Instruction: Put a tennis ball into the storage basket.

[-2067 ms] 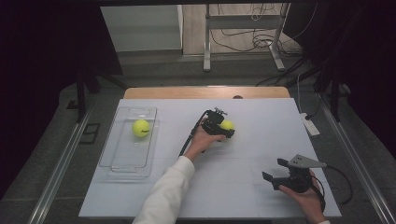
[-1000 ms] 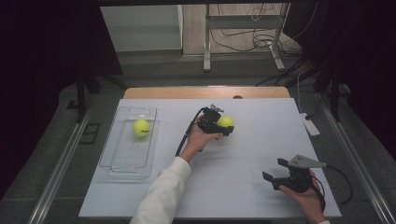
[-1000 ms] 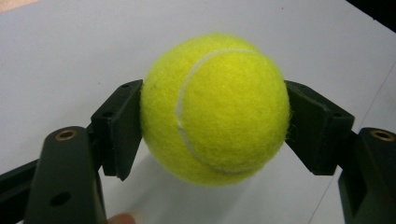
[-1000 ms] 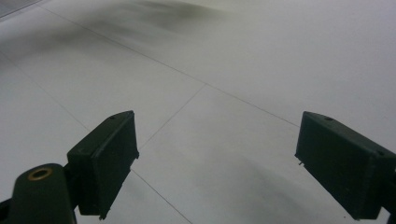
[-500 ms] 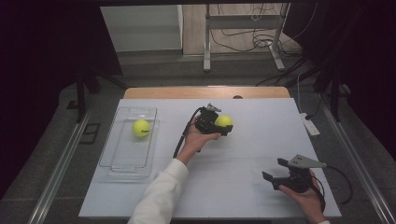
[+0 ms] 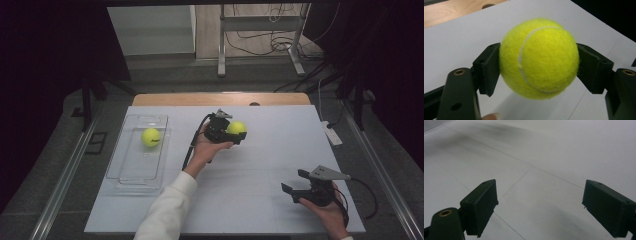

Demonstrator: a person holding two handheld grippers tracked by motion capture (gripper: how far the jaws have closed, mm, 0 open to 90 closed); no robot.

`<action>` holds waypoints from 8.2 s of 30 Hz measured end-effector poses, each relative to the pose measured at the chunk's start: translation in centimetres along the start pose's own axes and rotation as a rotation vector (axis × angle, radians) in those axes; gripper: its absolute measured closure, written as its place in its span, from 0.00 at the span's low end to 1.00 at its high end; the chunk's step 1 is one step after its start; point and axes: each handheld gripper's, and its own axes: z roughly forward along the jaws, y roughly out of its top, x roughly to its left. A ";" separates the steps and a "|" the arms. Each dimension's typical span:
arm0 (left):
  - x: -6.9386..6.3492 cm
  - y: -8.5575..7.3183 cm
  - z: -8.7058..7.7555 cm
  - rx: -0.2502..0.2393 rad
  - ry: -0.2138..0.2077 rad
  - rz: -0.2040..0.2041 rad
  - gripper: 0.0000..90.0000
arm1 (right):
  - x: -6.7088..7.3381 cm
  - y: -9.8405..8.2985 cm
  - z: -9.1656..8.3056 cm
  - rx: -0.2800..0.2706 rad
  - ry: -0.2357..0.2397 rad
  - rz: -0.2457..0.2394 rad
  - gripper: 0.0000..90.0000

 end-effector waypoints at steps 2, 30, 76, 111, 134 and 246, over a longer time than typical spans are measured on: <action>0.1 0.0 -0.3 -0.008 -0.001 -0.002 0.30 | 0.0 0.0 0.0 -0.002 -0.001 0.001 0.14; -0.4 0.1 -2.2 -0.055 -0.024 0.012 0.30 | -0.2 0.0 -0.1 -0.006 -0.008 -0.001 0.15; 0.4 -0.5 -6.1 -0.101 0.004 -0.005 0.30 | -0.1 0.0 0.0 -0.002 -0.013 -0.003 0.15; 0.8 -2.1 -9.8 -0.161 0.047 -0.020 0.30 | -0.1 -0.1 0.0 0.004 -0.019 -0.005 0.15; 1.0 -3.4 -11.9 -0.195 0.081 -0.021 0.30 | 0.0 -0.1 0.0 0.003 -0.020 -0.006 0.15; 8.2 -10.2 -21.0 -0.223 0.359 -0.172 0.30 | 0.0 -0.1 0.0 0.008 -0.033 -0.005 0.15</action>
